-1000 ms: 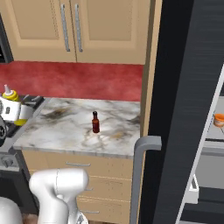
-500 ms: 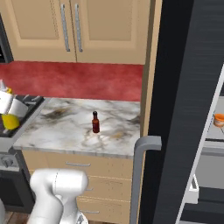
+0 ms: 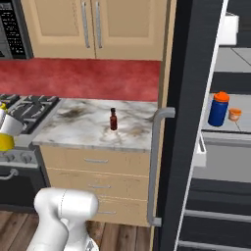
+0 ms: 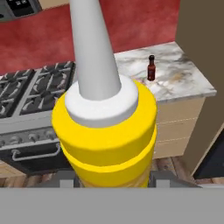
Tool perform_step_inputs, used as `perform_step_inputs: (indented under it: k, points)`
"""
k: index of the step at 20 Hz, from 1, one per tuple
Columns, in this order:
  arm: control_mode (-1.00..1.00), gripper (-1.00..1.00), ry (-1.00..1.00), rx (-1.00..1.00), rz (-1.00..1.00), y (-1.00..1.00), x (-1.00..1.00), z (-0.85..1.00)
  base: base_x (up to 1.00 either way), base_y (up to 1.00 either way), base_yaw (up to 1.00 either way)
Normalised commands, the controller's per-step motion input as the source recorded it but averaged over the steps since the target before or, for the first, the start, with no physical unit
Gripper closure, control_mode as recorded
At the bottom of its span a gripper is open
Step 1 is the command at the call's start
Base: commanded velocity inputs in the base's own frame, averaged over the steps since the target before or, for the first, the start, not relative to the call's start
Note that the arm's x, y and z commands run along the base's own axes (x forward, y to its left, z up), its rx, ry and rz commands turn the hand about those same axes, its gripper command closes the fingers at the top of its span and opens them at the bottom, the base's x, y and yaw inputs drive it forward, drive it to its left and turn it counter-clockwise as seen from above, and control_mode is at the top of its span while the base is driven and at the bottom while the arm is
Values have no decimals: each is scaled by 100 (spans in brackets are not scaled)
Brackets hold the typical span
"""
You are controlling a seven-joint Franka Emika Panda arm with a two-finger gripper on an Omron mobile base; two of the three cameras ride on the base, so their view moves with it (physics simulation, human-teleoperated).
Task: Place the condiment bottle and mustard from the counter to the top shelf of the fridge. If the existing items in the fridge are on the top shelf, move them to other shelves.
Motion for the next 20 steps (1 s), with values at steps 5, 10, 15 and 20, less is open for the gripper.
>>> perform_step_inputs:
  k: [5, 10, 15, 20]
  points:
    - [100, 100, 0, 0, 0, 0, 0, 0, -100, -9, 0]
    - [100, 100, 0, 0, 0, 0, 0, 0, -100, -34, -1]
    - [100, 100, 0, 0, 0, 0, 0, 0, -83, -97, -19]
    - [100, 100, 0, 0, 0, 0, 0, 0, -29, -100, -29]
